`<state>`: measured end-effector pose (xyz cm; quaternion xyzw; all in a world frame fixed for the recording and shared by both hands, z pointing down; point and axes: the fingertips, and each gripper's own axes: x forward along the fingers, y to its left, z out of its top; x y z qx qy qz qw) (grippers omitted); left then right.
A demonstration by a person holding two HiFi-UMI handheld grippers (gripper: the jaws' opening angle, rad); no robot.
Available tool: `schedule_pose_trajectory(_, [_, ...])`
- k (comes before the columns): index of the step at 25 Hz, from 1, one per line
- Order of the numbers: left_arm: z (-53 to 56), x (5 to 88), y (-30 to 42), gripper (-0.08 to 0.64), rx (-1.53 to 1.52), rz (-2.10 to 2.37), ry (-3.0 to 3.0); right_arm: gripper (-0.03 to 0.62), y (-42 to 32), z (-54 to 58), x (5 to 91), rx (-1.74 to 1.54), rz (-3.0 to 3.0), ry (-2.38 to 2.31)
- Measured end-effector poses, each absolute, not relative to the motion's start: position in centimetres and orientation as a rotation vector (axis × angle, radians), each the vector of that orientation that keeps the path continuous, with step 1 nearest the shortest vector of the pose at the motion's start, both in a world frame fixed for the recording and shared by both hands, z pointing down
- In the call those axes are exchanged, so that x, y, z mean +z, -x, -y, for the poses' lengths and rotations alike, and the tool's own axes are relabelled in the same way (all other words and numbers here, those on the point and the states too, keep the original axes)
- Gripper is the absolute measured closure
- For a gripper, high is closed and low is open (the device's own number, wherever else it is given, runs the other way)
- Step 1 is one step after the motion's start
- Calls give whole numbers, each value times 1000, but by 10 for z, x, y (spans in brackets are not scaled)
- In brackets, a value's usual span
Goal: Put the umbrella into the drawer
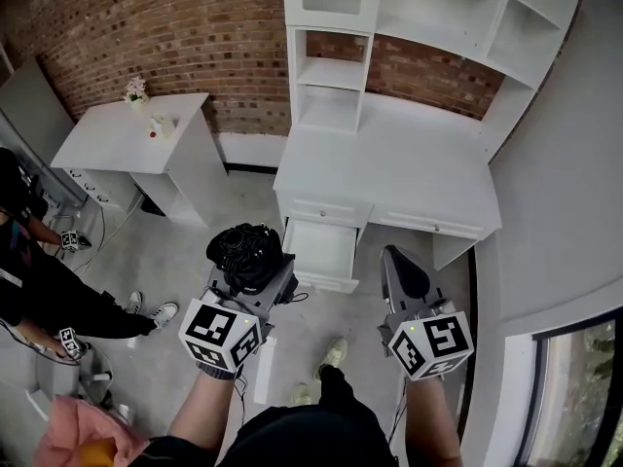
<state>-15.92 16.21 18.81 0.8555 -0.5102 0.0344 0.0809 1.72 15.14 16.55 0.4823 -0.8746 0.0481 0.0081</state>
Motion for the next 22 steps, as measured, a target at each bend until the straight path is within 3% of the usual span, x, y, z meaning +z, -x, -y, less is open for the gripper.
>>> schedule_pose_trajectory(22, [25, 289, 87, 325, 436, 1306, -2689, 589, -36, 38, 248, 281, 2802, -1329])
